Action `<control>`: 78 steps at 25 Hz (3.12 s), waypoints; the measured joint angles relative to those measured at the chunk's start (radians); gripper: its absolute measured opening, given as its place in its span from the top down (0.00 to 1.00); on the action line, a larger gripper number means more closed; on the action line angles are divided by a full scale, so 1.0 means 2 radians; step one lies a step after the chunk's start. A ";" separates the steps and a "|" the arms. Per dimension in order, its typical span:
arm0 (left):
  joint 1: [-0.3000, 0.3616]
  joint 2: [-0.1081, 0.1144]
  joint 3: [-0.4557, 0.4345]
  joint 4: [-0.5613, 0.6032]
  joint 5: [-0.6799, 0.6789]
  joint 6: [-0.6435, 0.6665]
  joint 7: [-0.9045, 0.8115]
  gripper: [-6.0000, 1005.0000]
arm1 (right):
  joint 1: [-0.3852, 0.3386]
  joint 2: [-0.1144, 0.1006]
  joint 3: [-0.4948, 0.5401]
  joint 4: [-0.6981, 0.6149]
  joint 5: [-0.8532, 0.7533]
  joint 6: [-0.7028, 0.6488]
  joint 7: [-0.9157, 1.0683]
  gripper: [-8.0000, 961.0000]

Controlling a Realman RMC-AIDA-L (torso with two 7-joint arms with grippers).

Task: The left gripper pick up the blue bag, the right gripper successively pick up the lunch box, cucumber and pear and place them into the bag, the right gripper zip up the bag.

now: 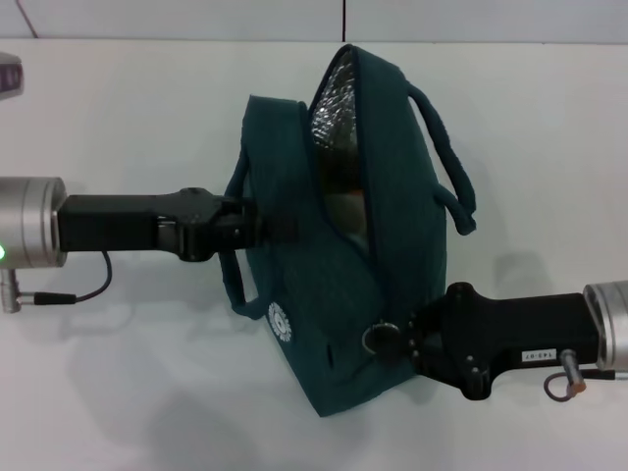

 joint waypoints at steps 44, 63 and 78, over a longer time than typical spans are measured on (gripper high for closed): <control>0.039 0.018 -0.036 0.048 -0.010 0.037 0.077 0.33 | -0.003 -0.018 0.022 -0.032 0.002 -0.038 0.001 0.97; 0.092 -0.039 -0.032 -0.037 -0.004 0.008 0.216 0.32 | 0.018 -0.008 0.077 -0.071 0.001 -0.036 -0.010 0.97; 0.057 -0.042 -0.012 -0.094 0.000 -0.037 0.258 0.32 | 0.023 0.004 0.145 -0.073 0.017 -0.022 -0.049 0.97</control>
